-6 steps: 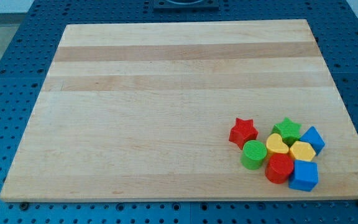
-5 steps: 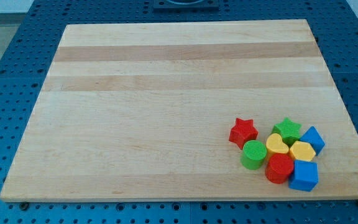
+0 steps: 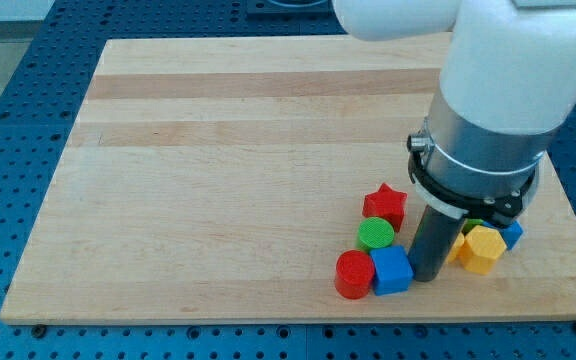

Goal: Move the red circle to the left of the green circle

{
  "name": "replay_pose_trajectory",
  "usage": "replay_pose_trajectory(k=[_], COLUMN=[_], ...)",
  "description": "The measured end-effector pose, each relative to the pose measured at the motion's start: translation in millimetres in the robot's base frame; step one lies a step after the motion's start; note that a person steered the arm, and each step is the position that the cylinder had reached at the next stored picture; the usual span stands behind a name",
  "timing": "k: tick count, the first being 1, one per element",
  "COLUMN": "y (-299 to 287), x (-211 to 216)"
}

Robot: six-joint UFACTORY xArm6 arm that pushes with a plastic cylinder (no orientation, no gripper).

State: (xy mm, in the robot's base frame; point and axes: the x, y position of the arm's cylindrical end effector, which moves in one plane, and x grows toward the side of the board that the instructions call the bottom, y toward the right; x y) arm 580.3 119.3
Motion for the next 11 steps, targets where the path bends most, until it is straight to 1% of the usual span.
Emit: replay_pose_trajectory(k=[1,2,3,4,5,6,7,8,10,11], y=[27,48,31,-56,-126,-193,-253,-270,-171,-139], x=[2,26,39,33,4,-39,-95,-103,-24,14])
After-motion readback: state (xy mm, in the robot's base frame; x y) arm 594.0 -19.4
